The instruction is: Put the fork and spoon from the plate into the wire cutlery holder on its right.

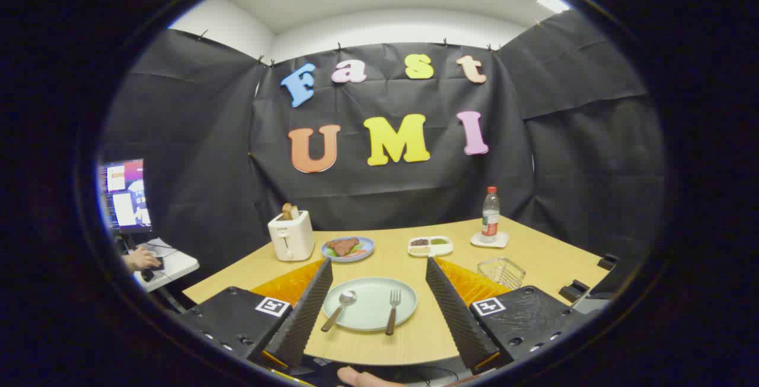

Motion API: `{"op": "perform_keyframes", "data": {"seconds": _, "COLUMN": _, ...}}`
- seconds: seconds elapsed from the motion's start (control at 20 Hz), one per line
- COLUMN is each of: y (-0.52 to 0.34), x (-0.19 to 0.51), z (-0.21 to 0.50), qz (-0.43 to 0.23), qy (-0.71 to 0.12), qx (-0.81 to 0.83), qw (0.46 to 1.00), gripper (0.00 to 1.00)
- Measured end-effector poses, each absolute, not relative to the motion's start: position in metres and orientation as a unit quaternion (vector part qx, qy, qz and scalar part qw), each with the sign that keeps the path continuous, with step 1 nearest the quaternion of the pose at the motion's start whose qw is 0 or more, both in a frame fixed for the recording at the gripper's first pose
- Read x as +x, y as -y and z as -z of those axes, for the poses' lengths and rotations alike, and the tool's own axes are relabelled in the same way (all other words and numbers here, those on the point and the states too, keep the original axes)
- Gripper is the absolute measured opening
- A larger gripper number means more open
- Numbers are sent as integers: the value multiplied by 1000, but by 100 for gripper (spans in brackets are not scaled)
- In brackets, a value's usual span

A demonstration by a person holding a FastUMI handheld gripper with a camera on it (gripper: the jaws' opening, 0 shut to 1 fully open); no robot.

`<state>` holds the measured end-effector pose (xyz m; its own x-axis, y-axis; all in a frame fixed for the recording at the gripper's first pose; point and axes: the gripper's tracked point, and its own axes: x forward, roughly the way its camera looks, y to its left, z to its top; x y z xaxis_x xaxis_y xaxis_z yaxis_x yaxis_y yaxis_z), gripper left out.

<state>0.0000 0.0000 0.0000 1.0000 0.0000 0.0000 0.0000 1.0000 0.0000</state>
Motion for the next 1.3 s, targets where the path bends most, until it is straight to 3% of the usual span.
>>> {"op": "perform_keyframes", "data": {"seconds": 1.1, "y": 0, "x": -14, "z": -21, "qz": 10, "qy": 3, "qx": -33, "qw": 999, "gripper": 96}}
{"op": "perform_keyframes", "data": {"seconds": 1.3, "y": -7, "x": 8, "z": -11, "qz": 7, "qy": -52, "qx": -47, "qw": 998, "gripper": 96}}
